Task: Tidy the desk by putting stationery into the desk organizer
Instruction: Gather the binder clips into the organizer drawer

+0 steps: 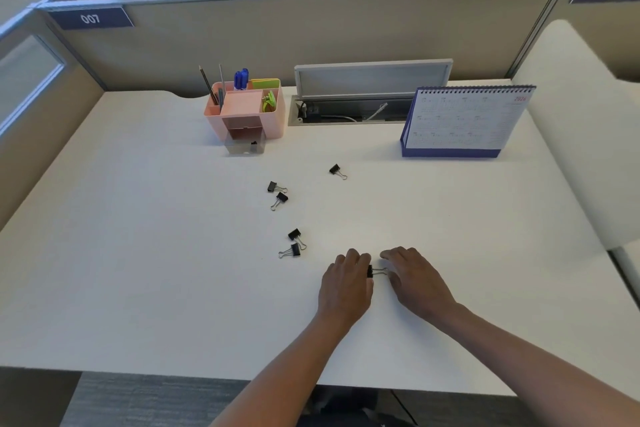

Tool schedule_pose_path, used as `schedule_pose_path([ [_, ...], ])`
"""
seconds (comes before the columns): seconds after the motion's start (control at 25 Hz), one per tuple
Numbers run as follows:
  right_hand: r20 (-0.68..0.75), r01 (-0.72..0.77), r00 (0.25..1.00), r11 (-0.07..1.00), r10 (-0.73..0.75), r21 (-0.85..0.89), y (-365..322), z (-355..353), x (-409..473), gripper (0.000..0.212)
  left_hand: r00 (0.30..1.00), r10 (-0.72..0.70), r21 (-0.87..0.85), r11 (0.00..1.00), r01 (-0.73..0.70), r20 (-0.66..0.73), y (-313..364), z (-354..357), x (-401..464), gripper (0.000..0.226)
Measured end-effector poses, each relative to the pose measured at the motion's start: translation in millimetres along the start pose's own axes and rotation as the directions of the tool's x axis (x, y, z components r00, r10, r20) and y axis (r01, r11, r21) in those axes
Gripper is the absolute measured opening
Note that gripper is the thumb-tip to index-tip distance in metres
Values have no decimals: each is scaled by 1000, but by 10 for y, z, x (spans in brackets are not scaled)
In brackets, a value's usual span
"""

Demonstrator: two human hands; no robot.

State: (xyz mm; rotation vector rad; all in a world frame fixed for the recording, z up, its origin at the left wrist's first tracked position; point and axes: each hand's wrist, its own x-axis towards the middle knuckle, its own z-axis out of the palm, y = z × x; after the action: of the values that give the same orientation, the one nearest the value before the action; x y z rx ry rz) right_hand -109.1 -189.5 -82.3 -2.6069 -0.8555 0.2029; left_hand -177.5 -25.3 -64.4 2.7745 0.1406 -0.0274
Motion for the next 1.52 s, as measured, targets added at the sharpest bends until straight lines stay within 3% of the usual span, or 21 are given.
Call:
schedule_pose_path([
  [0.48,44,-42,998,999,41,13,-44,-45,116,26,999,-3,-85,996,7,42,-147,-99,136,11],
  [0.8,-10,-165,984,923,180,349,-339,-43,481,8,999,-31,-213,976,37,31,-480,-378,271,14],
  [1.24,-115,-145,962,821,248,552,-1099,-84,1605,13,994,-27,-146,989,12,-102,-1402,-904,892,31],
  [1.52,-128,-191,947,836,295,514,-1534,-93,2551,10,971,-202,87,973,214,-126,-2412,-1295,1435,54],
])
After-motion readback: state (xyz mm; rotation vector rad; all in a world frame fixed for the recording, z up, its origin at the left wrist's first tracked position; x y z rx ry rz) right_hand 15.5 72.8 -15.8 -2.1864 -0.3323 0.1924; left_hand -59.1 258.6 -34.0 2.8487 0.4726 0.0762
